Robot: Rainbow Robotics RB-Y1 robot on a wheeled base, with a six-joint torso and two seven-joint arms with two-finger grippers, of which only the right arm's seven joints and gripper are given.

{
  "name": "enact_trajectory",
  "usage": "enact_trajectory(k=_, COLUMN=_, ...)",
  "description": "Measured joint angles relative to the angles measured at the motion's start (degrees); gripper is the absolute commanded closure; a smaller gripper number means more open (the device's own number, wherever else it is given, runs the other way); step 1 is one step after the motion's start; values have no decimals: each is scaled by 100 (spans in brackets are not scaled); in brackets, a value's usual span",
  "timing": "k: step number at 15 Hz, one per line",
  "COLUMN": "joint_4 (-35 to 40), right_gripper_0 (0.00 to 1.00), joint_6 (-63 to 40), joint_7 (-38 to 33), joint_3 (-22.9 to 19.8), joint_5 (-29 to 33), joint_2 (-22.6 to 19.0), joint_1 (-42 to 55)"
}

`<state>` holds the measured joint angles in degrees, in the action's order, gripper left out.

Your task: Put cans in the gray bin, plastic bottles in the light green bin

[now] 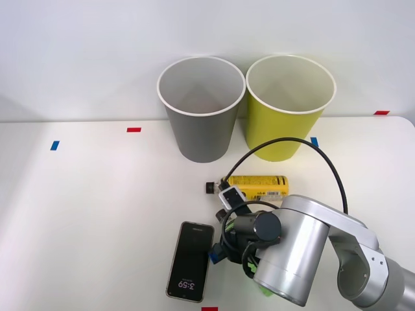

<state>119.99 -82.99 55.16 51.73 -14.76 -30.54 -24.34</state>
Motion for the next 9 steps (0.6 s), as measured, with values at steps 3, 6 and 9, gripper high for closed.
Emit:
enact_trajectory(k=3, joint_4=-10, right_gripper_0=0, joint_6=10, joint_7=11, joint_3=41, joint_5=41, joint_2=-34, joint_1=-4)
enact_trajectory(k=6, joint_4=-17, right_gripper_0=0, joint_6=11, joint_7=12, joint_3=56, joint_5=48, joint_2=-32, joint_1=-3)
enact_trajectory(k=9, joint_4=-169, right_gripper_0=0, joint_6=172, joint_7=10, joint_3=103, joint_5=60, joint_2=2, joint_1=-2)
